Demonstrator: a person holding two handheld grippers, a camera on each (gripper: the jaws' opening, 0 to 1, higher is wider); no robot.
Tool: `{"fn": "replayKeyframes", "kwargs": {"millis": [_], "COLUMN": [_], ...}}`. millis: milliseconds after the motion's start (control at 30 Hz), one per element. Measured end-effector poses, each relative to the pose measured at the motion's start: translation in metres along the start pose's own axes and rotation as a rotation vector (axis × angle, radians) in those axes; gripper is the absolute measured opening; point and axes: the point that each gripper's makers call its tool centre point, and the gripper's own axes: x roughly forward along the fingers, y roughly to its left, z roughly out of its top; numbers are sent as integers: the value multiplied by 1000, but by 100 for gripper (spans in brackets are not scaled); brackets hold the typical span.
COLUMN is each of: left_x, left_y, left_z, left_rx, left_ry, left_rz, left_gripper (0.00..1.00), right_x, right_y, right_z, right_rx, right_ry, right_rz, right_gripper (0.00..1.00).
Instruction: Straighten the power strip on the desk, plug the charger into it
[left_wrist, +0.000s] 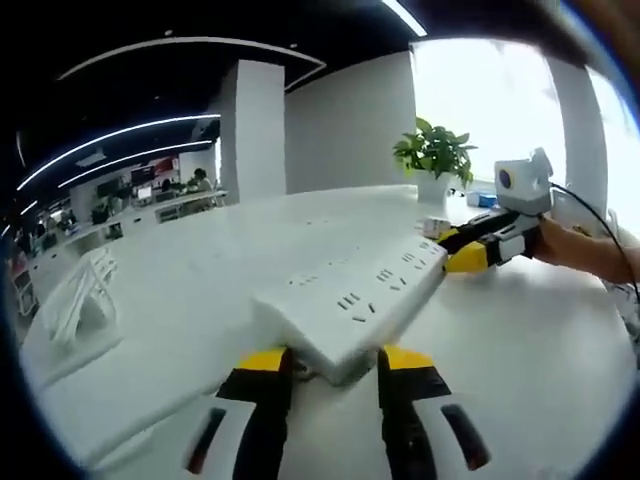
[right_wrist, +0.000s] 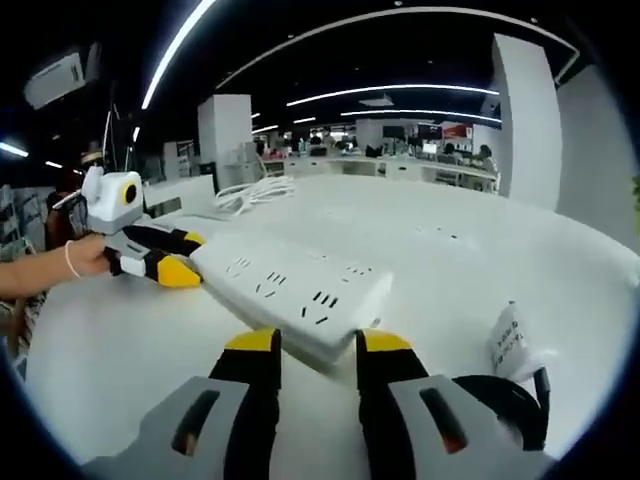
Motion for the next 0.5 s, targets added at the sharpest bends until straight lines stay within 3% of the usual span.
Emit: {"fn": "replayKeyframes", "kwargs": {"millis": [100,500], "left_x": [0,-3], "left_y": [-1,-2], "left_z": [-3,-2], "left_rx": [19,14], "left_ry": [16,19], "left_rz": [11,37], "left_gripper": [37,52], "right_x": [1,0], "right_y": [6,9], "right_z": [3,8], "right_rx": [12,4], "right_ry": [-5,-30], "right_rz": [15,0], "right_gripper": [39,50]}}
